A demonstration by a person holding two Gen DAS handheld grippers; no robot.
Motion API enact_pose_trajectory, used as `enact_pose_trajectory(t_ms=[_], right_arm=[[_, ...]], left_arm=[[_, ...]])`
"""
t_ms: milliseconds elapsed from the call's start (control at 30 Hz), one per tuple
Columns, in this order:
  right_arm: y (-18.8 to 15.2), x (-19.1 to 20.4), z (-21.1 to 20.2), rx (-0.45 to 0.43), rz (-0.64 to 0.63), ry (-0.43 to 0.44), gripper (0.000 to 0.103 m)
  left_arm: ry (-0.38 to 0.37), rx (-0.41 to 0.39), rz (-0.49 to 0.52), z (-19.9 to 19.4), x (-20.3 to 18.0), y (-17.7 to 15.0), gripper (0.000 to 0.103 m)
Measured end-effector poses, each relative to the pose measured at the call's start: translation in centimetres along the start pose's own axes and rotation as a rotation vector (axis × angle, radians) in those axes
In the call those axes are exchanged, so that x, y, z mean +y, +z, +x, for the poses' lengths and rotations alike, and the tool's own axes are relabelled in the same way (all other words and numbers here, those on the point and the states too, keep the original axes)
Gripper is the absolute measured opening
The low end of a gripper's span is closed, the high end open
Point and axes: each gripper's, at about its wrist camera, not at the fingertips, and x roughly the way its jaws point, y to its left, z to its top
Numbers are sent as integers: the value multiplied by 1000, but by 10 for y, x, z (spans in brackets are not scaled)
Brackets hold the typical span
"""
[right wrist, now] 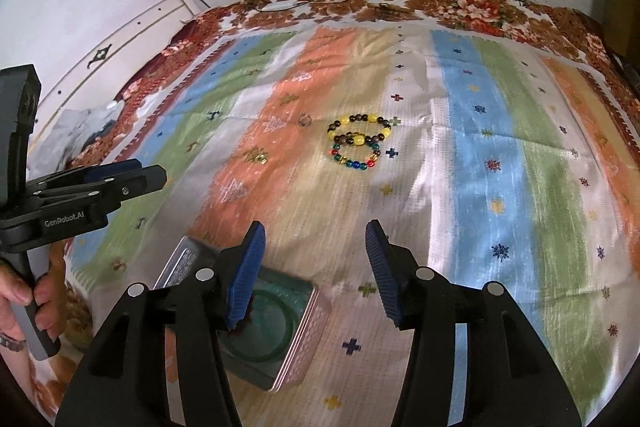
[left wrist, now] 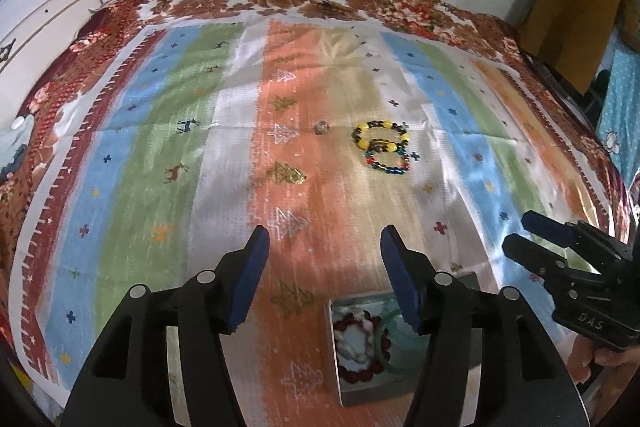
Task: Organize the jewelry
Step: 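Move both open tools toward the yellow-black bracelet and silver ring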
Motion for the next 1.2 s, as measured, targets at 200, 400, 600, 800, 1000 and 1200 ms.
enact_pose_trajectory(t_ms=[200,400,600,800,1000,1200], right_arm=[[13,-7,10,-3,10,-28,58],[22,-17,20,-7,48,-29,60],[31,-25,28,-4,70,-34,61],[44,-31,39,2,84,-35,61],[54,-39,54,14,93,-48,61],[65,-49,64,0,122,-77,61]], left_arm=[[20,7,8,13,1,12,61],[23,-12,19,21,-3,26,61],[13,-40,31,26,-8,38,61],[20,-24,27,42,-5,46,61],[32,-2,17,61,2,56,61],[17,23,23,79,-1,63,61]])
